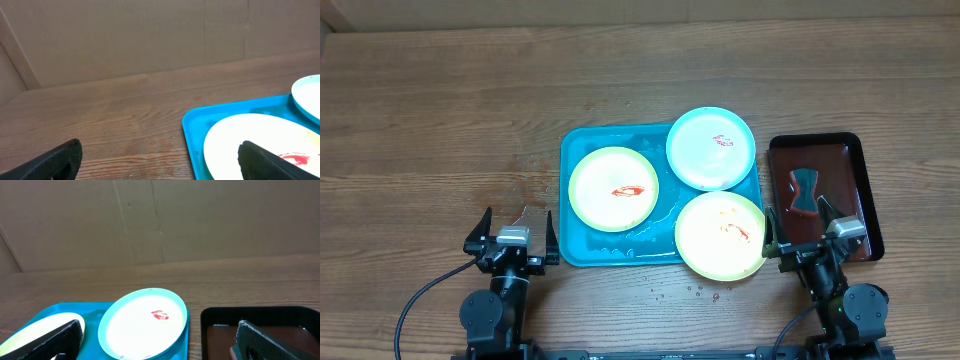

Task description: Clean dirty plates on tray and stack at the side

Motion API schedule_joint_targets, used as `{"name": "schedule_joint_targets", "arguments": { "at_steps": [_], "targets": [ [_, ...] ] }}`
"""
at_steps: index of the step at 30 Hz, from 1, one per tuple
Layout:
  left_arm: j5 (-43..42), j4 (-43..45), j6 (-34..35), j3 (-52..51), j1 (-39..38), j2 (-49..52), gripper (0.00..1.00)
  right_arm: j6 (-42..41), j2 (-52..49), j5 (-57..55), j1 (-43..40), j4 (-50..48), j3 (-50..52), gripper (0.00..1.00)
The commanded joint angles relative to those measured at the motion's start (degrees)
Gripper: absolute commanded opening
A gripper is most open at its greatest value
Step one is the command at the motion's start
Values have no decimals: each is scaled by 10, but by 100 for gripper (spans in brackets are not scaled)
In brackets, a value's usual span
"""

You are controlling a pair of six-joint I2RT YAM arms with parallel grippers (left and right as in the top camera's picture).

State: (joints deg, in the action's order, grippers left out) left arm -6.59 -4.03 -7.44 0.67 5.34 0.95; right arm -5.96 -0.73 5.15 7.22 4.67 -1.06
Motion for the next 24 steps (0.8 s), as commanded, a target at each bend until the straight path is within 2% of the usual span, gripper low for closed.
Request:
{"name": "schedule_joint_targets", "arguments": {
  "at_steps": [1,19,24],
  "targets": [
    [8,0,8,-4,3,-7,100,0,6,1,3,-3,6,100],
    [1,2,11,-4,3,-7,100,0,6,1,3,-7,3,100],
    [0,2,31,5,3,-7,100,0,6,1,3,-5,-13,100]
  ]
}}
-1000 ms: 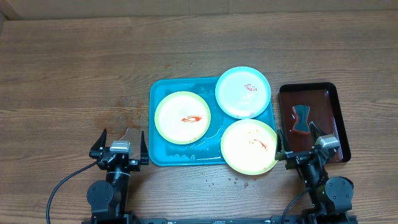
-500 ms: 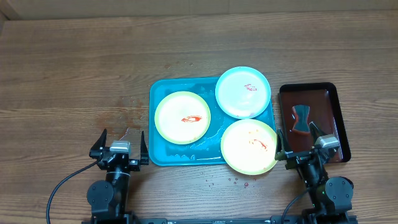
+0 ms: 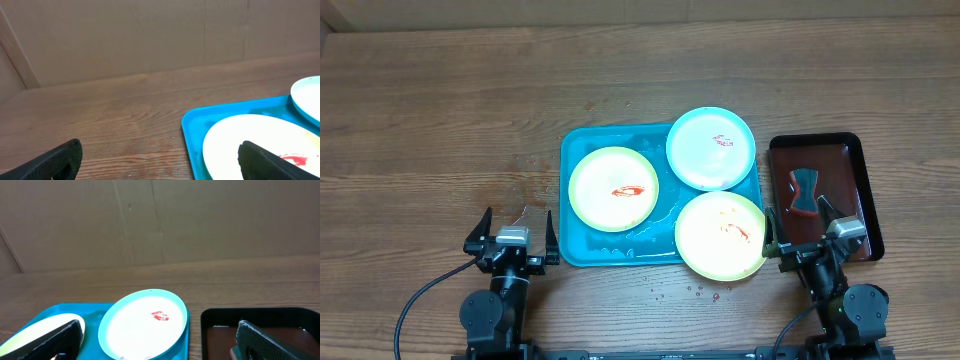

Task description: Clean dirty plates on tray and stack at the side

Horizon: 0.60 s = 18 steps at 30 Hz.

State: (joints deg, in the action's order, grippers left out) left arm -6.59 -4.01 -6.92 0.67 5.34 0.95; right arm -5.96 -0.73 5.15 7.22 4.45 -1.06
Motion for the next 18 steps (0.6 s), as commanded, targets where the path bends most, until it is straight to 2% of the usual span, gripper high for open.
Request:
{"name": "schedule_joint_targets", "arguments": {
  "at_steps": [1,7,10,18],
  "targets": [
    [-1,1,27,8,3,-7,100,0,6,1,3,-3,-15,100],
    [-1,-24,27,42,3,-7,100,0,6,2,3,3,-32,100],
    [-5,-65,27,78,3,3,100,0,6,6,3,28,-61,100],
    [-5,-127,28,173,3,104,100,0,-23,10,3,100,-139,100]
  ]
}}
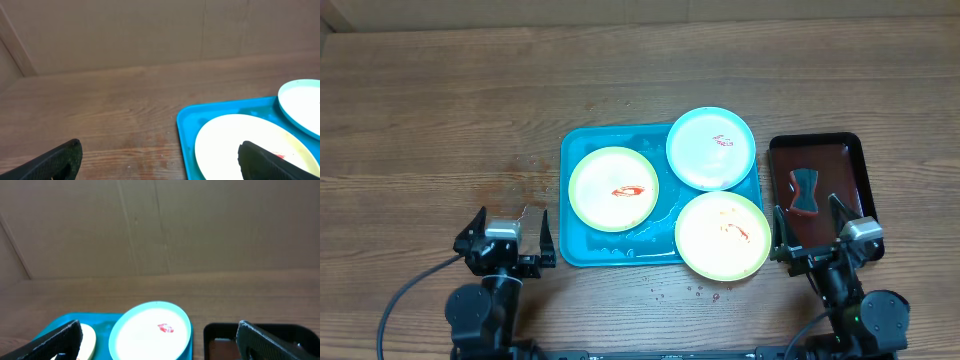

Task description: Clean dirty plates on tray and stack at the side

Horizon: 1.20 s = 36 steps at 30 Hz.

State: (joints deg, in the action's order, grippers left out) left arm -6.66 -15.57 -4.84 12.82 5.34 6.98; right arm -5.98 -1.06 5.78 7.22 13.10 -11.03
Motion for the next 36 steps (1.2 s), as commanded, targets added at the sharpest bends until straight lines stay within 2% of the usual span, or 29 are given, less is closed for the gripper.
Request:
{"name": "schedule_joint_targets", "arguments": {
  "at_steps": [1,9,17,21,27,31,36],
  "targets": [
    [-5,-18,7,66,3,60,100,1,-30,4,3,17,-47,100],
    [-45,-73,10,183,3,205,100,1,-180,4,3,85,-162,100],
    [-66,-177,25,315,2,353,100,1,-373,9,3,188,-329,100],
    [-72,-255,25,402,1,442,100,1,-463,32,3,257,-416,100],
    [-141,-342,23,541,-17,590,100,1,-593,48,3,398,-537,100],
    [-175,-378,23,605,-45,668,100,0,-650,50,3,427,-566,100],
    [-197,-379,23,612,-86,736,100,1,-688,95,3,420,-566,100]
  ]
}}
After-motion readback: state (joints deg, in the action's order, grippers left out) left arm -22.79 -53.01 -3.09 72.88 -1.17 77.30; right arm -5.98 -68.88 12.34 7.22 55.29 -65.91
